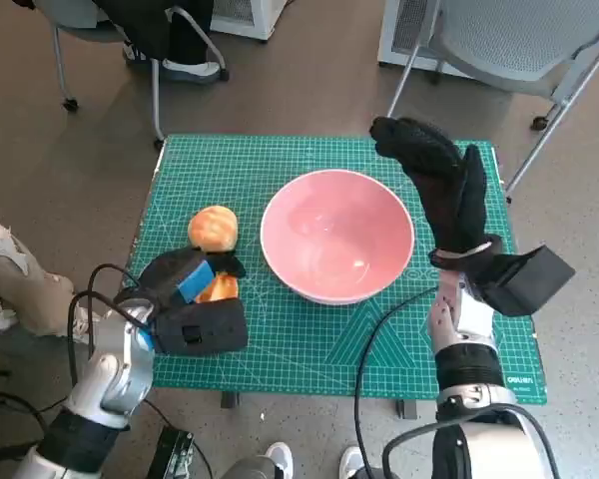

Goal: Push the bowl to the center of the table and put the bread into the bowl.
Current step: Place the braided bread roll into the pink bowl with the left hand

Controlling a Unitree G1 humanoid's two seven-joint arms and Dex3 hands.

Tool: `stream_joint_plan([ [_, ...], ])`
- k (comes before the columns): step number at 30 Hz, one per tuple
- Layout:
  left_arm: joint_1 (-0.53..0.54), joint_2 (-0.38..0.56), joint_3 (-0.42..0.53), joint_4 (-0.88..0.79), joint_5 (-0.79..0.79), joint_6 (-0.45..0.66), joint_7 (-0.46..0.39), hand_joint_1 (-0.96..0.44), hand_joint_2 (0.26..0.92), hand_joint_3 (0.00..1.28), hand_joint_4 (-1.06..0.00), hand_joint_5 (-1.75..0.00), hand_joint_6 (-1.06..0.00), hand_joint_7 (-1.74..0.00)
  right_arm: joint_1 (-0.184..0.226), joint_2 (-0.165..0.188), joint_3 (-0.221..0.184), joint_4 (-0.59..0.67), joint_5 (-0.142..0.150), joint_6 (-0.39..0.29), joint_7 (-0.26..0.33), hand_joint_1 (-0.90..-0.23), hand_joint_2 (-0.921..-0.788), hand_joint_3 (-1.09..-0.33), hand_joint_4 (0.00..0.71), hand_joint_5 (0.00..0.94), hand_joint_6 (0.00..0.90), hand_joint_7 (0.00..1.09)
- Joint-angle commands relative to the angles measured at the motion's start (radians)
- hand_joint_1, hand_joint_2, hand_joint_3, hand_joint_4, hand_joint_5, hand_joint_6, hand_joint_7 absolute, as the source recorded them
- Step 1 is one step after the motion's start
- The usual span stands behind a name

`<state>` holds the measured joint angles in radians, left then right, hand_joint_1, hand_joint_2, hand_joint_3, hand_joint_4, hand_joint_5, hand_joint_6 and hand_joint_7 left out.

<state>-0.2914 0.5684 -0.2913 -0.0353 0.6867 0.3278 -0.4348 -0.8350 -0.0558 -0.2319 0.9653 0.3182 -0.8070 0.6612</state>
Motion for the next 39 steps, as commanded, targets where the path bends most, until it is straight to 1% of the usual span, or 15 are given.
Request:
stream_joint_plan([
  [1,0.047,0.024,0.032,-0.142,-0.012,0.039,-0.064,0.00,0.886,0.08,-0.76,-1.21,-0.70,-0.96,0.028,0.003,0.001,0.015,-0.001,0.007,0.001,-0.677,-0.921,-0.791,0.182,0.001,0.147,0.29],
  [7,0.065,0.037,0.074,-0.323,-0.017,0.071,-0.123,0.00,0.890,0.05,-0.80,-1.11,-0.68,-1.04,0.023,0.001,0.001,0.017,-0.003,0.010,-0.002,-0.676,-0.921,-0.792,0.183,0.001,0.143,0.30],
  [11,0.066,0.042,0.102,-0.396,-0.025,0.065,-0.133,0.00,0.890,0.05,-0.82,-1.07,-0.68,-1.08,0.021,0.000,0.001,0.020,-0.003,0.009,-0.001,-0.677,-0.921,-0.791,0.185,0.002,0.141,0.30],
  [15,0.051,0.047,0.132,-0.455,-0.032,0.040,-0.127,0.00,0.888,0.04,-0.84,-1.04,-0.69,-1.07,0.019,0.001,0.002,0.023,-0.005,0.009,-0.001,-0.676,-0.921,-0.791,0.186,0.002,0.138,0.31],
  [19,0.034,0.044,0.149,-0.471,-0.036,0.016,-0.116,0.00,0.887,0.04,-0.84,-1.07,-0.70,-1.02,0.016,0.002,0.002,0.026,-0.007,0.009,-0.001,-0.676,-0.921,-0.792,0.186,0.002,0.135,0.31],
  [27,-0.039,0.026,0.164,-0.447,-0.034,-0.041,-0.068,0.00,0.882,0.03,-0.84,-1.11,-0.74,-0.94,0.016,0.002,0.003,0.029,-0.010,0.009,-0.001,-0.677,-0.921,-0.794,0.185,0.001,0.128,0.32],
  [32,-0.085,0.014,0.154,-0.426,-0.020,-0.047,-0.056,0.00,0.882,0.03,-0.84,-1.12,-0.75,-0.93,0.019,0.001,0.004,0.026,-0.010,0.005,0.001,-0.677,-0.921,-0.793,0.185,0.001,0.125,0.33],
  [39,-0.152,-0.005,0.134,-0.404,-0.003,-0.037,-0.066,0.01,0.879,0.04,-0.81,-1.19,-0.79,-0.83,0.020,-0.003,0.002,0.025,-0.008,0.006,0.003,-0.677,-0.921,-0.794,0.184,0.001,0.120,0.34],
])
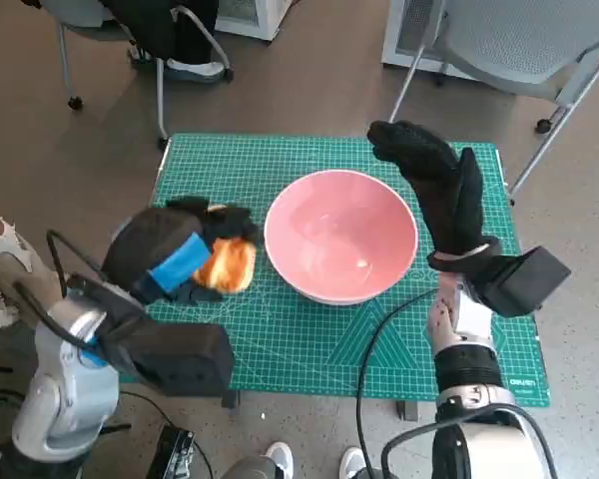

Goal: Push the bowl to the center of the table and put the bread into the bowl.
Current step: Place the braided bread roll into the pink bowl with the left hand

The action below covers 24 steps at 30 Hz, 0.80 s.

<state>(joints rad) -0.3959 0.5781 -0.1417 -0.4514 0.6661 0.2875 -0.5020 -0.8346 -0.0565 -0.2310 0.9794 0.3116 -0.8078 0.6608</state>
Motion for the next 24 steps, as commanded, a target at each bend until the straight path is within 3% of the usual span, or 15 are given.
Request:
stream_joint_plan([
  [1,-0.060,-0.018,-0.022,0.015,0.022,0.008,-0.003,0.01,0.878,0.04,-0.81,-1.19,-0.79,-0.83,0.020,-0.004,0.000,0.011,0.000,0.007,0.004,-0.677,-0.921,-0.794,0.184,0.001,0.120,0.34],
  [13,-0.283,-0.109,-0.136,0.160,0.073,0.025,-0.023,0.00,0.888,0.03,-0.86,-0.98,-0.68,-1.10,0.031,-0.009,-0.004,0.010,-0.005,-0.001,-0.010,-0.666,-0.921,-0.794,0.185,0.000,0.113,0.35],
  [19,-0.429,-0.174,-0.198,0.304,0.084,0.006,-0.029,0.00,0.901,0.02,-0.83,-1.04,-0.67,-1.10,0.042,-0.009,-0.003,0.009,-0.013,-0.013,-0.027,-0.661,-0.921,-0.796,0.184,0.000,0.110,0.36],
  [24,-0.557,-0.226,-0.241,0.469,0.074,-0.041,-0.015,0.00,0.910,0.04,-0.77,-1.18,-0.68,-1.02,0.052,-0.010,-0.004,0.001,-0.007,-0.009,-0.033,-0.660,-0.921,-0.797,0.184,0.000,0.106,0.36],
])
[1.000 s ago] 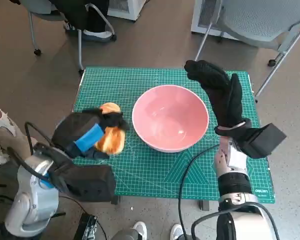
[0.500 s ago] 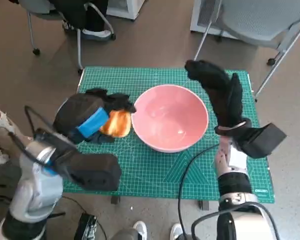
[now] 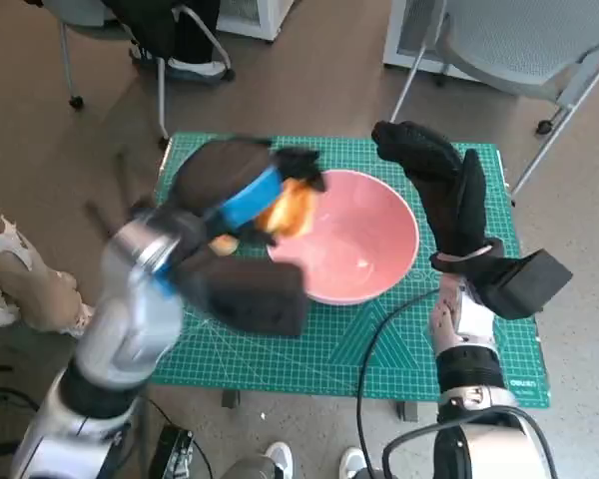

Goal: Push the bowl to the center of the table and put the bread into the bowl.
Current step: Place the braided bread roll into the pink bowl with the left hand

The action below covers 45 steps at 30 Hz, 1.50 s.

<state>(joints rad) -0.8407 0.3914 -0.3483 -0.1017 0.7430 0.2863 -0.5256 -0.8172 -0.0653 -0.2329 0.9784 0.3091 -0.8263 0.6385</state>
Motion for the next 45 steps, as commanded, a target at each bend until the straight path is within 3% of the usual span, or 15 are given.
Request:
stream_joint_plan([
  [1,-0.134,-0.049,-0.041,0.151,-0.005,-0.051,0.013,0.00,0.911,0.05,-0.73,-1.25,-0.69,-0.98,0.036,-0.002,-0.002,0.000,-0.002,0.012,-0.010,-0.660,-0.921,-0.797,0.183,0.000,0.106,0.37],
  [3,-0.176,-0.069,-0.052,0.216,-0.010,-0.071,0.019,0.00,0.890,0.11,-0.68,-1.32,-0.70,-0.96,0.039,-0.004,-0.004,-0.004,0.001,0.016,-0.012,-0.660,-0.921,-0.798,0.183,0.000,0.104,0.37],
  [4,-0.184,-0.072,-0.053,0.232,-0.012,-0.078,0.021,0.00,0.817,0.26,-0.65,-1.38,-0.69,-0.97,0.039,-0.004,-0.004,-0.005,0.001,0.017,-0.014,-0.659,-0.921,-0.798,0.183,0.000,0.104,0.37],
  [7,-0.233,-0.096,-0.065,0.312,-0.017,-0.096,0.021,0.01,0.710,0.50,-0.60,-1.50,-0.65,-1.04,0.045,-0.005,-0.006,-0.012,0.003,0.020,-0.019,-0.657,-0.921,-0.798,0.182,0.000,0.102,0.37],
  [9,-0.270,-0.116,-0.073,0.370,-0.024,-0.103,0.017,0.00,0.708,0.55,-0.54,-1.45,-0.57,-1.25,0.050,-0.007,-0.008,-0.020,0.005,0.021,-0.022,-0.653,-0.921,-0.798,0.183,0.000,0.100,0.37],
  [12,-0.299,-0.132,-0.078,0.420,-0.033,-0.110,0.009,0.00,0.701,0.58,-0.53,-1.42,-0.54,-1.34,0.055,-0.007,-0.010,-0.028,0.006,0.022,-0.028,-0.650,-0.921,-0.798,0.183,0.000,0.098,0.38],
  [15,-0.314,-0.141,-0.083,0.452,-0.038,-0.118,0.005,0.01,0.712,0.57,-0.51,-1.55,-0.56,-1.19,0.058,-0.008,-0.011,-0.033,0.005,0.021,-0.034,-0.645,-0.921,-0.798,0.183,0.001,0.097,0.38],
  [20,-0.336,-0.150,-0.102,0.500,-0.032,-0.131,0.013,0.01,0.719,0.56,-0.50,-1.60,-0.57,-1.13,0.063,-0.009,-0.011,-0.039,0.002,0.019,-0.048,-0.635,-0.921,-0.799,0.183,0.001,0.096,0.39],
  [24,-0.342,-0.153,-0.102,0.523,-0.039,-0.145,0.023,0.00,0.743,0.53,-0.49,-1.45,-0.51,-1.33,0.066,-0.009,-0.011,-0.041,-0.001,0.018,-0.057,-0.630,-0.921,-0.799,0.184,0.001,0.097,0.39],
  [33,-0.351,-0.173,-0.087,0.562,-0.066,-0.112,0.000,0.00,0.768,0.47,-0.51,-1.39,-0.51,-1.36,0.069,-0.012,-0.013,-0.044,-0.002,0.016,-0.069,-0.630,-0.921,-0.801,0.186,0.002,0.095,0.40],
  [34,-0.352,-0.175,-0.086,0.563,-0.071,-0.100,-0.013,0.08,0.745,0.50,-0.54,-1.39,-0.46,-1.25,0.069,-0.012,-0.013,-0.045,-0.001,0.017,-0.070,-0.633,-0.921,-0.800,0.186,0.001,0.095,0.40],
  [35,-0.356,-0.176,-0.087,0.564,-0.077,-0.083,-0.034,0.19,0.695,0.57,-0.57,-1.40,-0.43,-1.02,0.069,-0.012,-0.014,-0.047,-0.001,0.017,-0.071,-0.637,-0.921,-0.800,0.186,0.001,0.094,0.40],
  [39,-0.371,-0.178,-0.086,0.576,-0.103,-0.037,-0.099,0.36,0.598,0.67,-0.67,-1.36,-0.31,-0.36,0.069,-0.014,-0.016,-0.050,0.000,0.019,-0.074,-0.661,-0.921,-0.791,0.185,0.001,0.089,0.41],
  [42,-0.376,-0.173,-0.084,0.579,-0.125,-0.026,-0.135,0.39,0.584,0.70,-0.67,-1.38,-0.24,-0.16,0.068,-0.015,-0.017,-0.049,0.000,0.018,-0.076,-0.670,-0.921,-0.787,0.185,0.002,0.088,0.41],
  [45,-0.373,-0.159,-0.085,0.564,-0.137,-0.031,-0.161,0.39,0.591,0.70,-0.66,-1.39,-0.22,-0.08,0.070,-0.015,-0.017,-0.052,-0.001,0.016,-0.079,-0.673,-0.921,-0.785,0.186,0.002,0.087,0.42],
])
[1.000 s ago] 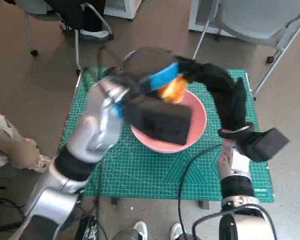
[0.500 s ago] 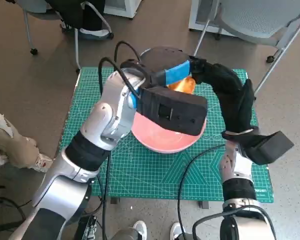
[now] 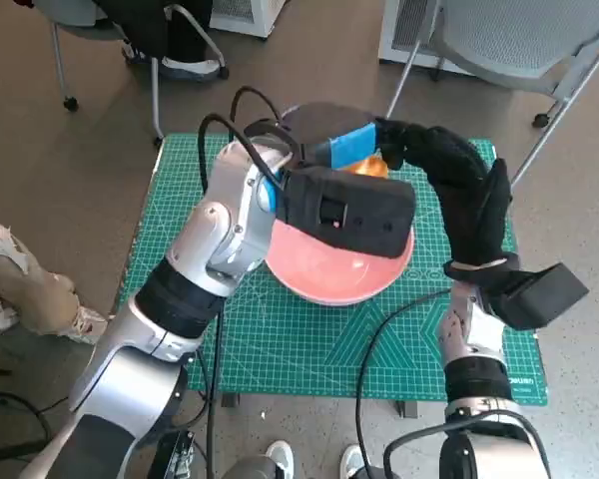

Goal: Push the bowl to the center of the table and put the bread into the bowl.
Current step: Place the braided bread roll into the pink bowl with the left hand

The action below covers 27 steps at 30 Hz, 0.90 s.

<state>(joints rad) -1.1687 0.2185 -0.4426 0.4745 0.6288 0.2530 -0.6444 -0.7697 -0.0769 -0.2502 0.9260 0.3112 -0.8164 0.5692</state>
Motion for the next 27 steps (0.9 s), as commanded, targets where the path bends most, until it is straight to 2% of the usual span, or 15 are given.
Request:
stream_joint_plan([
  [1,-0.044,0.019,0.009,-0.018,-0.026,0.000,-0.048,0.39,0.628,0.64,-0.64,-1.39,-0.22,-0.07,0.022,-0.004,0.000,0.000,-0.003,0.005,-0.010,-0.673,-0.921,-0.785,0.186,0.002,0.087,0.42],
  [2,-0.039,0.025,0.010,-0.027,-0.030,-0.004,-0.053,0.38,0.715,0.50,-0.62,-1.38,-0.22,-0.05,0.022,-0.004,-0.001,0.002,-0.003,0.005,-0.011,-0.674,-0.921,-0.785,0.186,0.002,0.086,0.42],
  [3,-0.037,0.028,0.011,-0.033,-0.033,-0.007,-0.056,0.21,0.722,0.36,-0.48,-1.02,-0.23,-0.04,0.021,-0.004,-0.001,0.003,-0.004,0.004,-0.012,-0.675,-0.921,-0.785,0.186,0.002,0.085,0.42],
  [4,-0.034,0.031,0.012,-0.037,-0.034,-0.009,-0.056,0.15,0.726,0.31,-0.45,-0.85,-0.23,-0.03,0.021,-0.004,-0.001,0.005,-0.004,0.003,-0.012,-0.675,-0.921,-0.785,0.186,0.002,0.085,0.42],
  [5,-0.032,0.033,0.013,-0.040,-0.035,-0.010,-0.056,0.03,0.728,0.24,-0.32,-0.56,-0.23,-0.02,0.021,-0.004,-0.002,0.006,-0.004,0.003,-0.013,-0.675,-0.921,-0.785,0.187,0.002,0.085,0.42],
  [6,-0.028,0.037,0.012,-0.044,-0.033,-0.014,-0.052,-0.04,0.733,0.18,-0.25,-0.37,-0.23,-0.02,0.020,-0.003,-0.002,0.008,-0.004,0.001,-0.013,-0.675,-0.921,-0.785,0.187,0.002,0.084,0.42],
  [9,-0.018,0.047,0.006,-0.057,-0.022,-0.020,-0.043,-0.18,0.726,0.10,-0.08,-0.12,-0.23,-0.01,0.019,-0.001,-0.002,0.013,-0.006,-0.001,-0.015,-0.676,-0.921,-0.784,0.187,0.002,0.083,0.42],
  [15,-0.013,0.062,-0.004,-0.065,-0.005,-0.022,-0.044,-0.32,0.731,0.06,-0.01,-0.01,-0.19,0.00,0.017,0.000,-0.002,0.017,-0.006,-0.001,-0.018,-0.675,-0.921,-0.784,0.187,0.002,0.081,0.43],
  [27,0.023,0.106,0.012,-0.107,-0.005,-0.015,-0.045,-0.39,0.748,0.04,0.00,0.00,-0.16,0.00,0.009,-0.009,-0.012,0.015,0.005,0.009,-0.015,-0.660,-0.921,-0.794,0.186,0.001,0.074,0.44],
])
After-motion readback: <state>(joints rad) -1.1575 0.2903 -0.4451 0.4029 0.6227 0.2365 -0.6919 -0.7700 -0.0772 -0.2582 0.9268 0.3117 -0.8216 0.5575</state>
